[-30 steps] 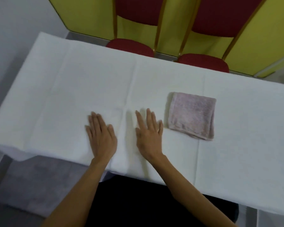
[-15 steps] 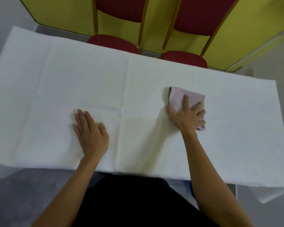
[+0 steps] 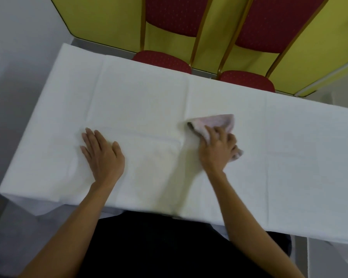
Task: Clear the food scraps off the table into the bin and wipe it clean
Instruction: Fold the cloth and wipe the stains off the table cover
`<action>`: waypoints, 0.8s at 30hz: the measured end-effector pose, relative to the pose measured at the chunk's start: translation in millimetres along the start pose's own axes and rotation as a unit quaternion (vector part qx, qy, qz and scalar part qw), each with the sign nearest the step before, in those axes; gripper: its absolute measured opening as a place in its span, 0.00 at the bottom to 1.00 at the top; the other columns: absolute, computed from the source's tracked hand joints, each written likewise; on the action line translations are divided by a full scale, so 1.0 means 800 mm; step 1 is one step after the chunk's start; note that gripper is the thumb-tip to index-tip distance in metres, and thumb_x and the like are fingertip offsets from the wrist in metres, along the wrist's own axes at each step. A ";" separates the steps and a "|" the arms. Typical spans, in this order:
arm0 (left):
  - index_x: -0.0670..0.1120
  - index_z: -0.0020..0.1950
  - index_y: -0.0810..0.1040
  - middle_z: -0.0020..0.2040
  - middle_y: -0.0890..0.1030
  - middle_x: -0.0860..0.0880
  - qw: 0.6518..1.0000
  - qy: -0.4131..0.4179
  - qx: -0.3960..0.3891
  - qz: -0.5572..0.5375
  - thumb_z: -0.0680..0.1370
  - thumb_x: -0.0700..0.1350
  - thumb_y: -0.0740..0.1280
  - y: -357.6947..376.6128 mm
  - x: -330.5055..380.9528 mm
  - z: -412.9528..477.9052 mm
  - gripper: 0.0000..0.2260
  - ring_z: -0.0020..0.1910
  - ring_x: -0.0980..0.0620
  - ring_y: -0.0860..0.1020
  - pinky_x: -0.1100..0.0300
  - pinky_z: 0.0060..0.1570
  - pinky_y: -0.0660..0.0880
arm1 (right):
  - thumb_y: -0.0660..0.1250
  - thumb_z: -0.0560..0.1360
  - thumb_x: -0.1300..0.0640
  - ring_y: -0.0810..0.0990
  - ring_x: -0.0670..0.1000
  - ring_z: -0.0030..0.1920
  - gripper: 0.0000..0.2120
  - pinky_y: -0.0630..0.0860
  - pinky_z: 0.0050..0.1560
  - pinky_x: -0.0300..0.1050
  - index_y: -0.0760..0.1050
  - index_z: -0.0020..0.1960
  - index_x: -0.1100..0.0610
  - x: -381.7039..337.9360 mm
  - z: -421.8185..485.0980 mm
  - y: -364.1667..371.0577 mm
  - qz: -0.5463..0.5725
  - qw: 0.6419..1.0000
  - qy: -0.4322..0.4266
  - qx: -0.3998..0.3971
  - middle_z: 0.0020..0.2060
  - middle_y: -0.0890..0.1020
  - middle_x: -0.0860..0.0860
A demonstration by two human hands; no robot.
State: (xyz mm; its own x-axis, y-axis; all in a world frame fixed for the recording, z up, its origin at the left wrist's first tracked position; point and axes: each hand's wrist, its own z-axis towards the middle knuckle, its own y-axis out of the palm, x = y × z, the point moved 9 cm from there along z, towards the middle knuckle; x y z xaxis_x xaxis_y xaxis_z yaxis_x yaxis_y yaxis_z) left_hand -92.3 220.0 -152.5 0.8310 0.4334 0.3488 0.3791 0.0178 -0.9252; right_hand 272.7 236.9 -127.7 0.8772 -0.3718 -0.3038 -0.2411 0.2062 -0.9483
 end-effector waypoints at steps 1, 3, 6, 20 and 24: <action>0.34 0.79 0.50 0.81 0.46 0.38 1.000 0.001 -0.003 0.000 0.83 0.46 0.55 0.002 -0.002 0.001 0.29 0.81 0.43 0.43 0.43 0.78 0.42 | 0.71 0.70 0.48 0.72 0.64 0.61 0.17 0.65 0.59 0.60 0.80 0.59 0.44 -0.030 -0.015 0.009 0.009 1.000 -0.024 -0.006 0.62 0.79 0.48; 0.34 0.79 0.50 0.81 0.47 0.38 1.000 0.007 -0.004 0.002 0.82 0.46 0.55 0.003 -0.006 0.005 0.29 0.81 0.42 0.44 0.42 0.78 0.42 | 0.71 0.70 0.47 0.70 0.62 0.62 0.18 0.64 0.60 0.58 0.80 0.59 0.43 -0.091 -0.046 0.022 0.018 0.996 -0.078 -0.028 0.63 0.79 0.47; 0.34 0.79 0.51 0.81 0.48 0.37 1.000 0.027 0.003 0.006 0.82 0.45 0.56 -0.002 -0.012 0.014 0.29 0.81 0.42 0.45 0.41 0.77 0.43 | 0.67 0.73 0.48 0.68 0.62 0.64 0.15 0.63 0.58 0.55 0.79 0.60 0.41 -0.162 -0.088 0.038 0.001 0.977 -0.203 -0.072 0.64 0.77 0.46; 0.37 0.79 0.54 0.80 0.52 0.38 0.995 -0.008 0.082 0.051 0.84 0.50 0.49 -0.051 -0.143 0.051 0.27 0.80 0.41 0.49 0.40 0.77 0.46 | 0.59 0.77 0.42 0.66 0.64 0.66 0.17 0.59 0.64 0.64 0.73 0.64 0.40 -0.133 0.004 0.048 -0.034 0.998 -0.016 -0.051 0.70 0.70 0.49; 0.37 0.79 0.56 0.80 0.54 0.38 0.994 -0.005 0.098 0.058 0.85 0.51 0.49 -0.051 -0.144 0.052 0.26 0.80 0.41 0.51 0.41 0.77 0.48 | 0.64 0.73 0.43 0.71 0.64 0.62 0.19 0.63 0.60 0.60 0.78 0.62 0.42 -0.241 -0.072 0.071 -0.006 0.986 -0.159 -0.057 0.68 0.75 0.49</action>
State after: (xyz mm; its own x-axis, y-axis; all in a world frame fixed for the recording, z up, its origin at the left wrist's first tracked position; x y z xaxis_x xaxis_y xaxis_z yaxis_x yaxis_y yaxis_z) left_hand -220.5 206.5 -160.9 0.8594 0.4524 0.2382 0.1944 0.1417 -0.9706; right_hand 65.6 267.9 -127.9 0.9618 -0.0665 -0.2655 -0.2589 0.0936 -0.9614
